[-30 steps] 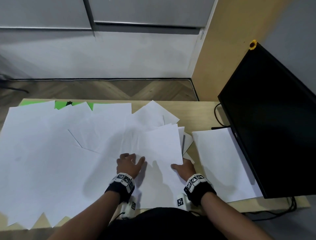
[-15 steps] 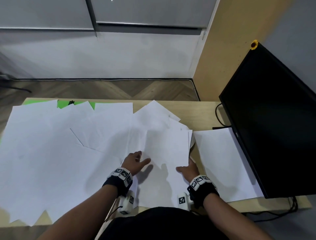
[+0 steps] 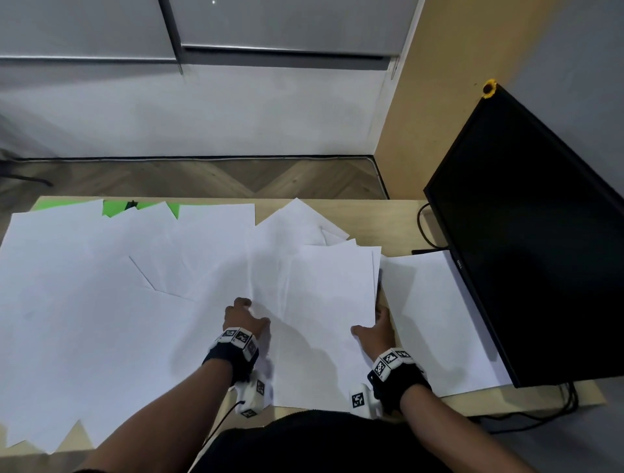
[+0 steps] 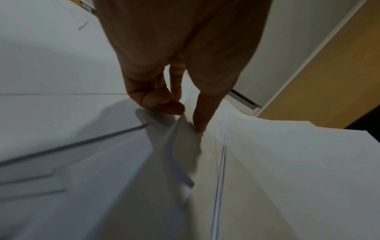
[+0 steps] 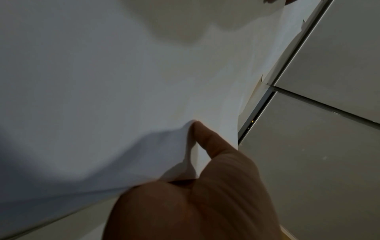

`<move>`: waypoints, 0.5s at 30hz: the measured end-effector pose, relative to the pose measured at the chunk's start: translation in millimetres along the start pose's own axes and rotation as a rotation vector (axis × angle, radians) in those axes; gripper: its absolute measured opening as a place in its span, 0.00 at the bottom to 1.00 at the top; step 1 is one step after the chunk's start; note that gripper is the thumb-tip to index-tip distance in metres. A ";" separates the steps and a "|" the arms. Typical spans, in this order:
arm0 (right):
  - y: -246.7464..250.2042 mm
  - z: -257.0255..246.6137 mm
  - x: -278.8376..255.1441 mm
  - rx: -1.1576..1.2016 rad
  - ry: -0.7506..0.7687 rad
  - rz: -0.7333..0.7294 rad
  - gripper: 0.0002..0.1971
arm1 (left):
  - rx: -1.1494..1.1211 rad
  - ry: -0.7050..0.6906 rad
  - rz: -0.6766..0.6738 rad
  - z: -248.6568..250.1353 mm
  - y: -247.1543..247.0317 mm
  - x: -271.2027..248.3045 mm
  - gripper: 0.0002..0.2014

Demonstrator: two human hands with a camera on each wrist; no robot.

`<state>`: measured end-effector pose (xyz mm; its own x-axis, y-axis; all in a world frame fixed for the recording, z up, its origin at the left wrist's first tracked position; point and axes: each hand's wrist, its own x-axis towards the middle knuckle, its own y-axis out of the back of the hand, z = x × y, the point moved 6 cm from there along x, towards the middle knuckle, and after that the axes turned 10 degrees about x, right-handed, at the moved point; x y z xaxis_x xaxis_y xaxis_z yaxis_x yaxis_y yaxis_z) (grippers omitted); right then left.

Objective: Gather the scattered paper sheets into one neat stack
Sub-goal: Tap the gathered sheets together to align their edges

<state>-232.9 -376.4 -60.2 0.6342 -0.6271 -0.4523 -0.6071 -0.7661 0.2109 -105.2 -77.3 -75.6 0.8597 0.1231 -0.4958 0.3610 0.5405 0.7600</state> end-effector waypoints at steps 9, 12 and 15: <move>0.6 10.2 7.0 -0.098 -0.071 -0.079 0.15 | -0.203 -0.100 -0.102 2.4 -13.5 -15.9 0.04; -1.2 13.9 10.7 -0.161 -0.093 -0.108 0.18 | -0.313 -0.085 -0.156 9.3 -18.9 -16.2 0.12; -0.2 12.1 12.5 -0.112 -0.107 -0.135 0.17 | -0.324 -0.058 -0.139 12.2 -22.6 -16.0 0.18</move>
<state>-230.6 -382.4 -76.4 0.6484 -0.5035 -0.5710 -0.4592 -0.8569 0.2342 -122.6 -101.7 -79.7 0.8328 -0.0121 -0.5534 0.3501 0.7858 0.5098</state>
